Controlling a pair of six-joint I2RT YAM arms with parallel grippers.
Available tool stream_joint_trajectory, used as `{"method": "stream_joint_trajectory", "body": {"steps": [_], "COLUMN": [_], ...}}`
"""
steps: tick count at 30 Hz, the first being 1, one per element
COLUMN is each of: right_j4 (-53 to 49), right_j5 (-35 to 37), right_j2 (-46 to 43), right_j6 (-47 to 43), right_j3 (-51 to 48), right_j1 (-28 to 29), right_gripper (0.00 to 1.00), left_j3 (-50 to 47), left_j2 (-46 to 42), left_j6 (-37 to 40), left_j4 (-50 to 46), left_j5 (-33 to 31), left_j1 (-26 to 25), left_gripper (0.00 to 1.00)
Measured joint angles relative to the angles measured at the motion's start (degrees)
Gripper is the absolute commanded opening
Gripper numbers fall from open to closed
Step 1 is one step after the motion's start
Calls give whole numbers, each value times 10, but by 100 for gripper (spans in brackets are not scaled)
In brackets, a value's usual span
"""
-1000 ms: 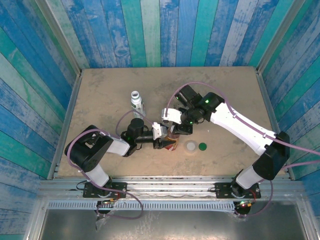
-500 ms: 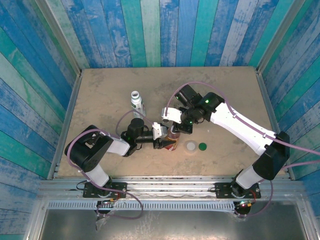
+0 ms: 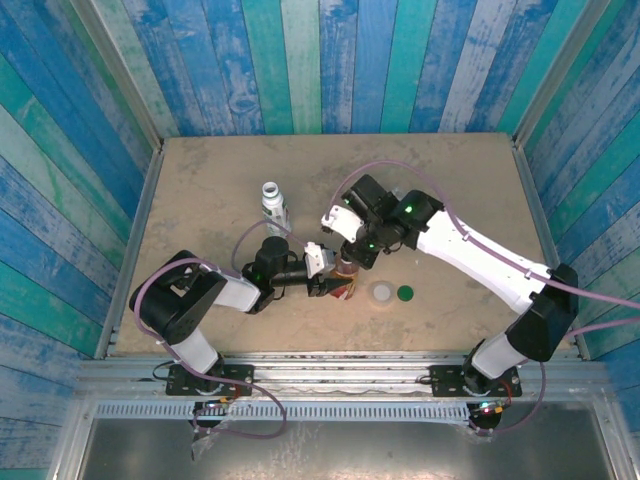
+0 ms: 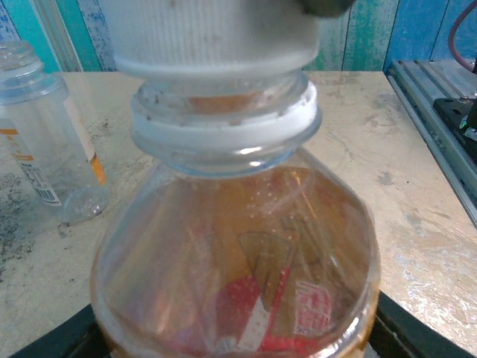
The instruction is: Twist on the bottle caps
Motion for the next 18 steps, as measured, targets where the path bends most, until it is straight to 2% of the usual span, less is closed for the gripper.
{"method": "stream_joint_trajectory", "body": {"steps": [9, 13, 18], "right_j4": [8, 9, 9], "right_j5": [117, 128, 125], "right_j2": [-2, -3, -6], "right_j6": [220, 248, 223], "right_j3": [-4, -5, -4], "right_j1": [50, 53, 53], "right_gripper": [27, 42, 58], "left_j3": [0, 0, 0], "left_j2": [0, 0, 0], "left_j6": [-10, -14, -14], "left_j4": [2, 4, 4], "left_j5": [-12, -14, -20], "left_j1": [-2, -3, -3], "left_gripper": [62, 62, 62]}}
